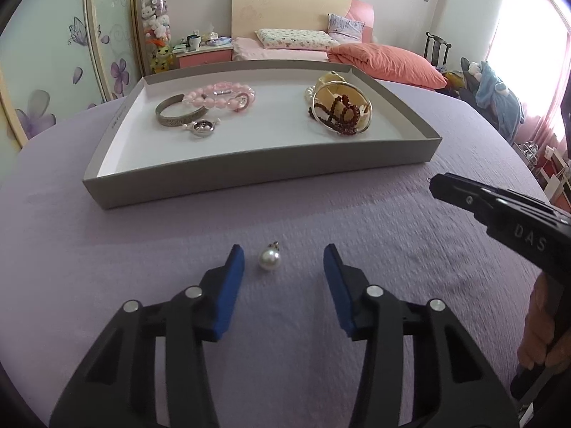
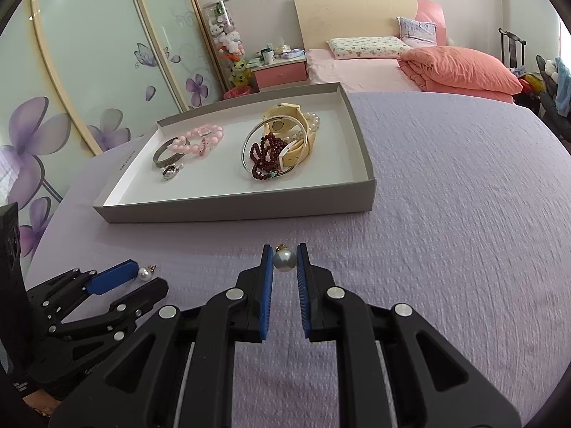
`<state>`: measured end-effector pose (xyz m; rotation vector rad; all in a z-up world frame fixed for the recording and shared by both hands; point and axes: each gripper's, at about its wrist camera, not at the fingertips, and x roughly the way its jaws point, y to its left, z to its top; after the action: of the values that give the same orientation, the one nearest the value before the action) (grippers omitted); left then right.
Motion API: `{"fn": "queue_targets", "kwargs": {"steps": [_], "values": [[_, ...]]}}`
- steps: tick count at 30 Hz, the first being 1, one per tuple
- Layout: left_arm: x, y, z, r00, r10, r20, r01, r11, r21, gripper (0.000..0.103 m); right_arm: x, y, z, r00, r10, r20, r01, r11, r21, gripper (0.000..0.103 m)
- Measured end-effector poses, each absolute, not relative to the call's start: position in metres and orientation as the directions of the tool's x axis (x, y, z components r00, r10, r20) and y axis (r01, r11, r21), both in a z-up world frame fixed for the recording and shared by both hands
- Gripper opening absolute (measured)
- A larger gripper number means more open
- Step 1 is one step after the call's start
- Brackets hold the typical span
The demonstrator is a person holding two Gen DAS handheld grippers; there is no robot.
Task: Organize jewelry
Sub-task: 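Grasp the other pearl stud with the left tool while the right tool holds its pearl, then carry both pearls over the tray and open the right tool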
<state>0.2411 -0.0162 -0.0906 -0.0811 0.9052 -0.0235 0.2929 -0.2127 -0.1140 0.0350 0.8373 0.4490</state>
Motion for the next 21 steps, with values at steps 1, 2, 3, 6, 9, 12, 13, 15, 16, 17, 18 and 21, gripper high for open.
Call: {"fn": "queue_targets", "kwargs": {"steps": [1, 2, 3, 6, 9, 12, 13, 15, 16, 17, 18, 21], "values": [[0.241, -0.015, -0.090, 0.618, -0.053, -0.785, -0.016, 0.997, -0.079, 0.042, 0.292, -0.213, -0.114, 0.581, 0.399, -0.709, -0.371, 0.906, 0.205, 0.014], [0.241, -0.015, -0.090, 0.619, -0.049, -0.784, -0.018, 0.997, -0.076, 0.038, 0.292, -0.213, -0.113, 0.581, 0.400, -0.708, -0.372, 0.905, 0.206, 0.014], [0.241, -0.016, -0.091, 0.620, -0.044, -0.783, -0.018, 0.997, -0.070, 0.030, 0.292, -0.212, -0.113, 0.581, 0.401, -0.708, -0.373, 0.905, 0.207, 0.014], [0.240, -0.016, -0.091, 0.622, -0.037, -0.782, -0.011, 0.998, -0.055, 0.014, 0.292, -0.211, -0.113, 0.579, 0.404, -0.708, -0.376, 0.903, 0.208, 0.014], [0.237, -0.012, -0.090, 0.623, -0.053, -0.781, -0.006, 0.997, -0.073, 0.013, 0.290, -0.208, -0.112, 0.578, 0.408, -0.707, -0.383, 0.900, 0.206, 0.014], [0.234, -0.005, -0.090, 0.622, -0.053, -0.781, -0.013, 0.997, -0.078, 0.013, 0.288, -0.205, -0.110, 0.577, 0.413, -0.705, -0.391, 0.897, 0.206, 0.014], [0.232, -0.001, -0.090, 0.621, -0.052, -0.782, -0.019, 0.997, -0.081, 0.013, 0.287, -0.204, -0.109, 0.577, 0.414, -0.704, -0.394, 0.896, 0.204, 0.014], [0.229, 0.009, -0.089, 0.622, -0.044, -0.782, -0.034, 0.996, -0.084, 0.013, 0.285, -0.201, -0.107, 0.578, 0.417, -0.701, -0.402, 0.894, 0.200, 0.014], [0.227, 0.013, -0.088, 0.623, -0.039, -0.781, -0.041, 0.996, -0.083, 0.013, 0.283, -0.199, -0.106, 0.579, 0.418, -0.700, -0.406, 0.892, 0.197, 0.014], [0.225, 0.018, -0.088, 0.625, -0.033, -0.780, -0.051, 0.995, -0.083, 0.013, 0.283, -0.198, -0.106, 0.580, 0.418, -0.699, -0.409, 0.892, 0.194, 0.014], [0.224, 0.023, -0.087, 0.625, -0.027, -0.780, -0.060, 0.995, -0.083, 0.013, 0.282, -0.196, -0.105, 0.580, 0.419, -0.698, -0.415, 0.890, 0.189, 0.014], [0.219, 0.038, -0.084, 0.629, -0.010, -0.778, -0.089, 0.992, -0.084, 0.013, 0.278, -0.190, -0.103, 0.583, 0.419, -0.696, -0.430, 0.886, 0.173, 0.014]]}}
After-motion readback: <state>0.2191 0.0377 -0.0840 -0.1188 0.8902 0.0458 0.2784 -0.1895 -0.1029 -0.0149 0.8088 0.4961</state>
